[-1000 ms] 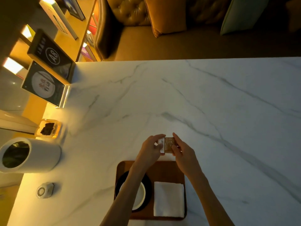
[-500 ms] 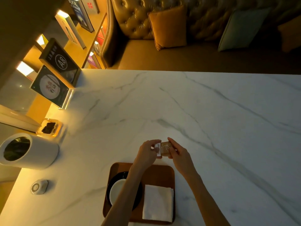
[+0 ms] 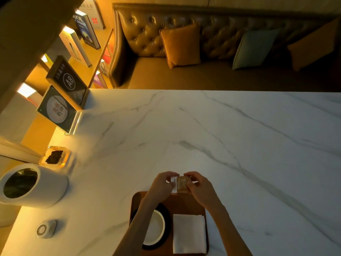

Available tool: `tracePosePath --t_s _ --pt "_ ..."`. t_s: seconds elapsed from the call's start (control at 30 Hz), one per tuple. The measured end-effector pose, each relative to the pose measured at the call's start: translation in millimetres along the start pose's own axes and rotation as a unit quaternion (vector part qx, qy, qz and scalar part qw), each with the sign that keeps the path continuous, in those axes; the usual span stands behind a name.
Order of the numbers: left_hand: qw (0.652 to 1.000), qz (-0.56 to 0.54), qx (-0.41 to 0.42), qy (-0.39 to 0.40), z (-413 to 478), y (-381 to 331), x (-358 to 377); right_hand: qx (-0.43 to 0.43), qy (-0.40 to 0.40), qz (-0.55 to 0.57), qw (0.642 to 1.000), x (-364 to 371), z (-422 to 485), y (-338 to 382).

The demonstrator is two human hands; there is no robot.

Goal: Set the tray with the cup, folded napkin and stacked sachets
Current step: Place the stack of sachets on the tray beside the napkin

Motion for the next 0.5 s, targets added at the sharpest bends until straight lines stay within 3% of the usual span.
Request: tracePosePath --t_s 0.13,0.27,0.5 --pt "0.999 -0.042 0.002 -0.029 -4.4 -3.2 -2.4 0.043 -0.011 0.07 0.997 -5.1 -5.2 -5.8" --pt "0.993 -0.082 -0.068 -0.048 -7.3 19.2 17.1 0.122 -0.009 0.161 0.979 2.0 -17.5 -41.7" --pt "0.986 -0.076 -0.122 -0.083 -13.5 70.1 71.3 0.171 -0.029 0.112 0.978 22.3 -30.9 -119.2"
Point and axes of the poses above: each hand's wrist, its own z-axis towards the middle knuckle, its own x-axis out of the palm, y = z × x, the point moved 8 cm from there along z, towards the middle knuckle, and after that the axes turned 10 degrees about -z, right-handed, at the moved point
